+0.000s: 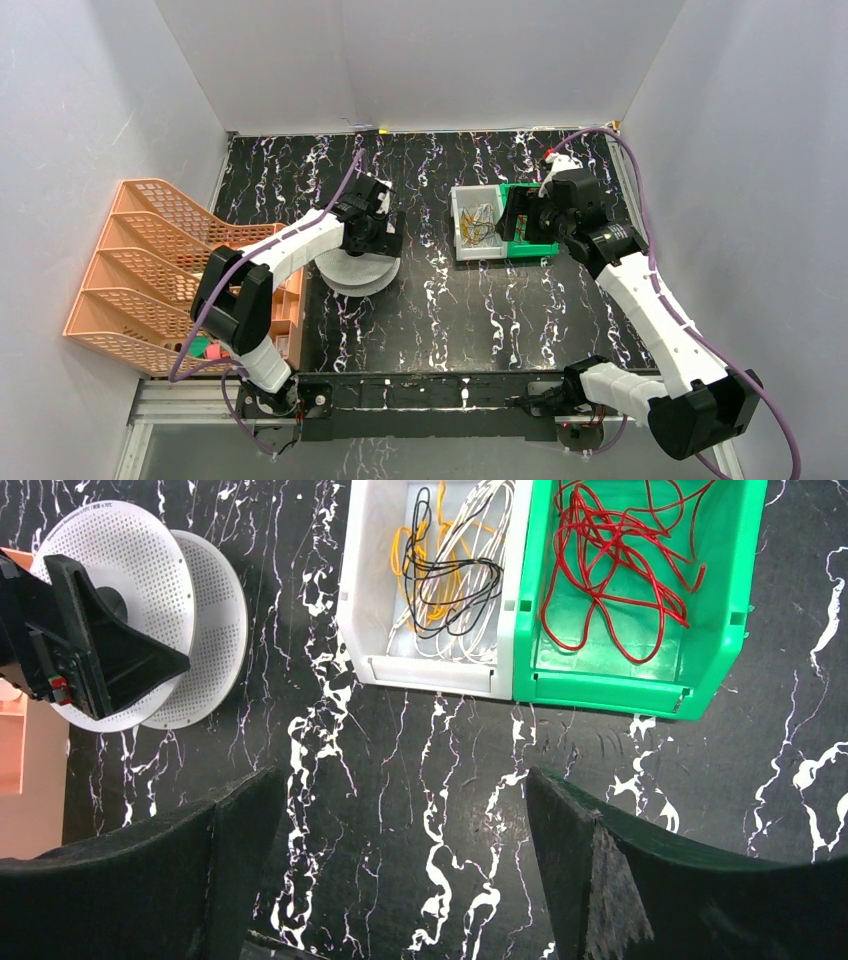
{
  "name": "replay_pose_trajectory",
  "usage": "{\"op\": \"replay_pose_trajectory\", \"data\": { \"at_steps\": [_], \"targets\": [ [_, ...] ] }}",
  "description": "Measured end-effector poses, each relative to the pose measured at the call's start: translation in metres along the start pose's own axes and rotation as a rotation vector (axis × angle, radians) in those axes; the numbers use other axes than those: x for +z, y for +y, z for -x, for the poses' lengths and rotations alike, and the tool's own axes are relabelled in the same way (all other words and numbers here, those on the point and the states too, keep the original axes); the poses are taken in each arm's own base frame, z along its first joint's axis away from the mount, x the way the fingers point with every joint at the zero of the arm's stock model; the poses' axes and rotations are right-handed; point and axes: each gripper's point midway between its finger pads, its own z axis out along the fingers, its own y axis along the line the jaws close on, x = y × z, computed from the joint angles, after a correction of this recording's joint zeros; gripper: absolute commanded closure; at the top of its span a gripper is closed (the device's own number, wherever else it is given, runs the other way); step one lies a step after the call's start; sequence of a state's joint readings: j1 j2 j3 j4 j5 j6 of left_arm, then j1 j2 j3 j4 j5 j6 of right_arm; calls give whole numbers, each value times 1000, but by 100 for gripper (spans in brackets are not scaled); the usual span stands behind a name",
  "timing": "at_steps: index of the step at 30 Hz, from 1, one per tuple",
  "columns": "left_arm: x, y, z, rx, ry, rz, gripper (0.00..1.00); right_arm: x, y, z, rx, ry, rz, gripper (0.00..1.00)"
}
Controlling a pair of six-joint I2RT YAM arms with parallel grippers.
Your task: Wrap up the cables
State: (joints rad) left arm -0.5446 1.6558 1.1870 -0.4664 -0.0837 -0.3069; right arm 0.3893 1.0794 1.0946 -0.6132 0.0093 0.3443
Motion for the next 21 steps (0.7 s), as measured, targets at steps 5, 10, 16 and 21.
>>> {"op": "replay_pose_trajectory", "data": {
  "at_steps": [5, 10, 16, 21],
  "targets": [
    [5, -7, -7, 16, 33, -42, 2, 2, 0, -5, 1, 16, 8, 2],
    [7, -17, -9, 35, 49, -84, 2, 2, 1, -6, 2, 17, 12, 2],
    [11, -33, -5, 71, 58, -118, 2, 1, 1, -5, 2, 15, 11, 2],
    [15, -53, -4, 111, 63, -148, 2, -3, 0, -4, 3, 2, 4, 2]
  ]
}}
